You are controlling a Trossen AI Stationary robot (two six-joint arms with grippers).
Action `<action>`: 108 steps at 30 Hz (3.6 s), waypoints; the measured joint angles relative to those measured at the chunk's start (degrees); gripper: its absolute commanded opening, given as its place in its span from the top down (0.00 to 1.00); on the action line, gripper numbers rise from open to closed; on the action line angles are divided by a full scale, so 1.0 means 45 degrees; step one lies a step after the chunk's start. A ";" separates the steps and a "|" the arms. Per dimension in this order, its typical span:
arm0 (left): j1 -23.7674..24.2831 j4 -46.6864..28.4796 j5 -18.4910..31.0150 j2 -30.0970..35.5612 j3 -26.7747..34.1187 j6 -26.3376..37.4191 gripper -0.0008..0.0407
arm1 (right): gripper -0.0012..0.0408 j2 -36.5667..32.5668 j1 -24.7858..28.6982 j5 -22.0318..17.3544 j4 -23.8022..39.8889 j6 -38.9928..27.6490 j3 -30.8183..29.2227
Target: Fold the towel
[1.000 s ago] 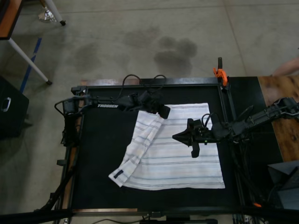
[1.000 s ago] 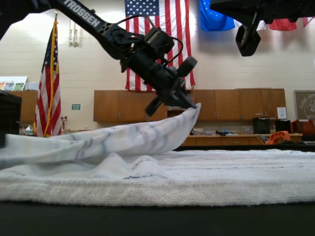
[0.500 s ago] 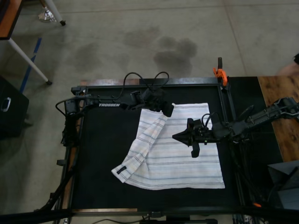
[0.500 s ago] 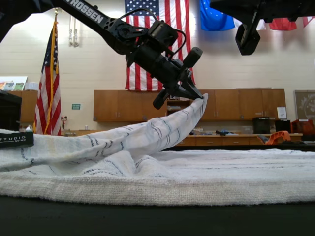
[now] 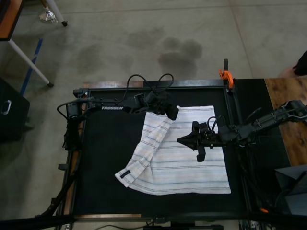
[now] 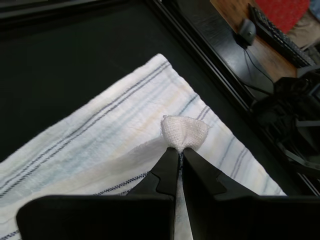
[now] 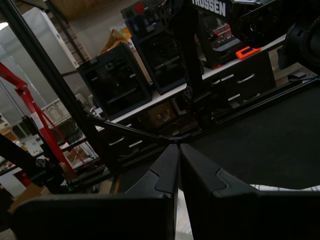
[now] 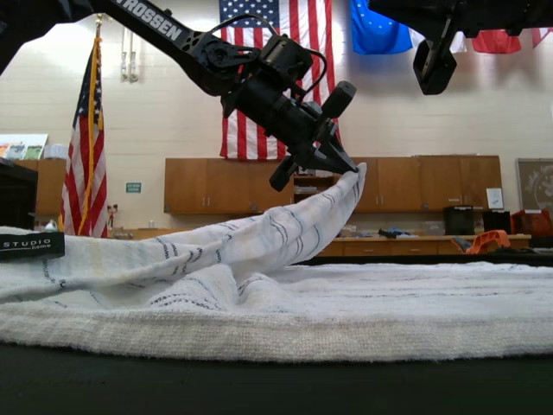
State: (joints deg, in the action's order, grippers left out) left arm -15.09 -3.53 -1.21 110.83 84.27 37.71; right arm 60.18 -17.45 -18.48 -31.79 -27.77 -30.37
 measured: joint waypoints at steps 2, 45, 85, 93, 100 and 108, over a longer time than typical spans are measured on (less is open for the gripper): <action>-0.0005 -0.0015 0.0034 0.0000 -0.0005 -0.0019 0.93 | 0.97 0.0000 0.0000 0.0000 0.0000 0.0000 0.0000; -0.0005 -0.6489 0.0641 -0.1059 -0.1195 -0.5523 0.27 | 0.97 0.2045 0.0010 -0.2647 0.3405 -0.5367 0.0117; 0.0083 0.0529 0.0180 -1.0044 -1.0321 -0.5338 0.27 | 0.59 0.2220 0.2754 -0.3891 0.9219 -0.7106 0.0423; 0.0083 0.0529 0.0180 -1.0025 -1.0326 -0.5343 0.27 | 0.62 0.3293 0.2880 -0.3886 0.9204 -0.7004 0.0486; 0.0083 0.0525 0.0180 -1.0025 -1.0321 -0.5338 0.27 | 0.62 0.4070 0.3677 -0.3813 0.8364 -0.5945 0.0461; 0.0083 0.0510 0.0180 -1.0020 -1.0331 -0.5391 0.27 | 0.62 0.4595 0.4741 -0.2268 0.7179 -0.4886 0.0534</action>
State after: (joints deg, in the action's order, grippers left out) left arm -14.72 -1.23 -0.40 65.73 37.78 13.45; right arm 80.86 3.88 -28.69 0.51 -49.76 -27.97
